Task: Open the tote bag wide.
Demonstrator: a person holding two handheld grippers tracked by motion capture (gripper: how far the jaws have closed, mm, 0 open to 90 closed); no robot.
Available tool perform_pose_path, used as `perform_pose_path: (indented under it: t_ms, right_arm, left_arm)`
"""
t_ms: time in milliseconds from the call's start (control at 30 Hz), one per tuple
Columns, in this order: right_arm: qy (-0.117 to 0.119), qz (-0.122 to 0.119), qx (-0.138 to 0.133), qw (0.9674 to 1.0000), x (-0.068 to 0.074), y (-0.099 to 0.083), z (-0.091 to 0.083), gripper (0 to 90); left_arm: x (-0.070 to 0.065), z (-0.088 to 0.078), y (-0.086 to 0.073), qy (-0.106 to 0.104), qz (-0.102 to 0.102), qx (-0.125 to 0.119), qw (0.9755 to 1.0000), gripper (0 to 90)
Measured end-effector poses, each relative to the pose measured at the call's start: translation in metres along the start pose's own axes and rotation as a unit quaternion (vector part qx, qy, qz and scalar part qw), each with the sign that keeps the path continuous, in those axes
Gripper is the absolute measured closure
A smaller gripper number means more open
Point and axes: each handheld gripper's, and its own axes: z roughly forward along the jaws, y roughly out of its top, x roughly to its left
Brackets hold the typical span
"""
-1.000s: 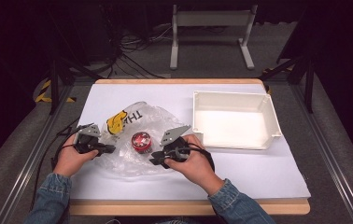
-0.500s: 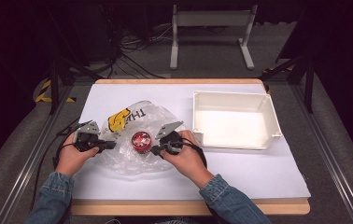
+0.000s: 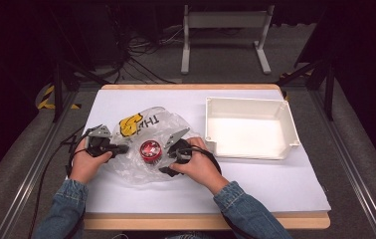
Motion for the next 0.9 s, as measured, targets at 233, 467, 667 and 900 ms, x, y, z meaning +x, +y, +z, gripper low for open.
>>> perform_pose_path:
  t_ms: [233,467,667,900]
  right_arm:
    - [0.011,0.006,0.016,0.9998,-0.010,-0.006,0.007,17.3]
    - [0.019,0.006,0.023,0.9995,-0.008,-0.005,0.000,16.4]
    - [0.012,-0.015,-0.008,0.9998,-0.001,0.004,-0.017,19.1]
    - [0.015,-0.030,-0.049,0.9982,0.006,0.019,-0.031,20.4]
  left_arm:
    - [0.005,0.002,-0.006,-0.005,-0.014,0.012,0.9998,87.3]
    - [0.004,0.000,-0.008,-0.019,-0.014,0.026,0.9994,84.7]
    - [0.001,-0.004,-0.007,-0.022,-0.009,0.017,0.9996,77.2]
    - [-0.002,-0.011,-0.005,-0.024,-0.009,0.009,0.9996,71.2]
